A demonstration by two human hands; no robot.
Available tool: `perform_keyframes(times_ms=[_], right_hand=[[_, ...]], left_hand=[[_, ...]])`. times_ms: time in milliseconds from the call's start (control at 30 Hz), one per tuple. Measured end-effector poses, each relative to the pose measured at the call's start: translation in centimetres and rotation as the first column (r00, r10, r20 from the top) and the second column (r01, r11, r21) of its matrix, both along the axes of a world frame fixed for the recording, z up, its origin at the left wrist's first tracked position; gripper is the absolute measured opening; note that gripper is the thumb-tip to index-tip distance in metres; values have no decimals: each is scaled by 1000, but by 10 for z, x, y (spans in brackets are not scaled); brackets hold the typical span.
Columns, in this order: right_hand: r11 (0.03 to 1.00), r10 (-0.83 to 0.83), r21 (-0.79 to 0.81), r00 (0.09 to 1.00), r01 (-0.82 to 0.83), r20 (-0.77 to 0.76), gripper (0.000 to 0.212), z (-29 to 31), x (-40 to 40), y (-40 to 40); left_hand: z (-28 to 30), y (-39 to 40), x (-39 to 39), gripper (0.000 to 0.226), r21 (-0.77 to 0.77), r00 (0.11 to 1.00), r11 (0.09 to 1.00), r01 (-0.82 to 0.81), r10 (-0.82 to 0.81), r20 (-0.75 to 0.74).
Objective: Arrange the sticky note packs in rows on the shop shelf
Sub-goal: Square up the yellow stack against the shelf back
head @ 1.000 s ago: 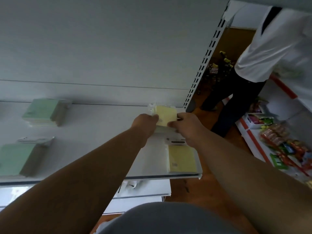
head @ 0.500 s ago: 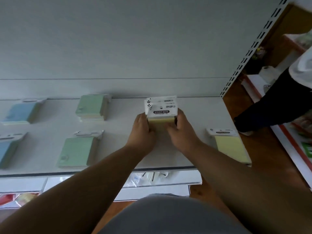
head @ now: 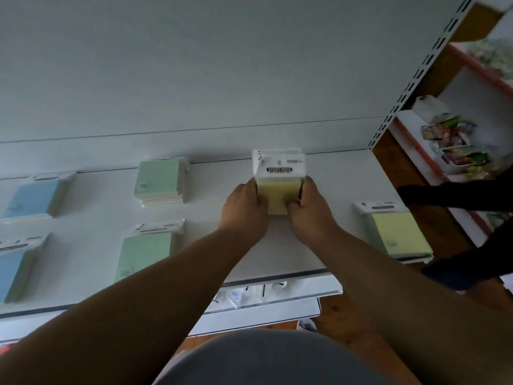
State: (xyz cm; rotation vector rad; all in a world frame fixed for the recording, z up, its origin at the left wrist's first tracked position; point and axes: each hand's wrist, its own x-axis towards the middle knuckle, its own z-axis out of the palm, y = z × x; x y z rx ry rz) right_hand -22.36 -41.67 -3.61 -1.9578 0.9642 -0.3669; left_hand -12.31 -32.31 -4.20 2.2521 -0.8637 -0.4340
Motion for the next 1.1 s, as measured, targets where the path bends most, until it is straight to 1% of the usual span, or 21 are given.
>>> perform_keyframes(times_ms=[33,67,100,167,233,300,433,567,667,733,800,867,933,1000,1067,1100], right_hand=[[999,-20,-41,999,18,-38,40,5,7,-4],[997,-31,-68,997,26,-72,36,10,14,-9],[997,-29,-78,994,21,-102,33,14,22,-14],[998,-6,-68,989,-4,-150,34,19,38,-23],[998,4,-64,982,-17,-190,33,18,50,-31],[997,-24,-80,974,6,-227,29,15,56,-36],[996,-75,-64,968,62,-240,30,8,54,-50],[995,-95,-50,964,85,-249,29,8,50,-63],[991,-102,-118,947,69,-304,35,5,49,-69],[983,-108,-174,943,55,-314,43,4,45,-71],[984,-100,-173,949,49,-298,57,6,35,-72],[993,-27,-119,965,-4,-260,68,7,22,-71],[990,82,-93,971,-105,-224,73,7,8,-68],[972,148,-151,967,-181,-208,61,2,1,-69],[958,144,-217,970,-187,-198,45,-2,1,-72],[956,138,-231,972,-181,-192,41,-3,2,-74]], left_hand=[[4,-2,6,24,9,999,1000,-24,24,-28],[8,-4,11,24,26,997,998,-58,59,-51],[11,-7,18,28,47,993,994,-97,100,-61],[13,-11,28,38,117,987,982,-145,152,-50],[12,-17,35,44,211,990,968,-135,141,-11],[10,-25,38,46,268,994,957,-111,112,11],[11,-42,41,46,288,995,954,-80,95,-36],[10,-57,36,48,307,996,948,-82,90,-13],[7,-64,37,50,314,996,947,-75,86,-19],[8,-63,40,51,292,995,953,-85,98,-31],[8,-56,37,47,227,992,968,-109,120,-34],[7,-40,27,47,130,993,987,-95,103,-59],[5,-27,15,57,44,998,998,-35,37,-48],[-2,-25,13,58,5,1000,1000,-10,10,5],[-3,-28,14,52,-10,999,999,-44,44,10],[-2,-30,14,49,-12,998,998,-62,63,9]])
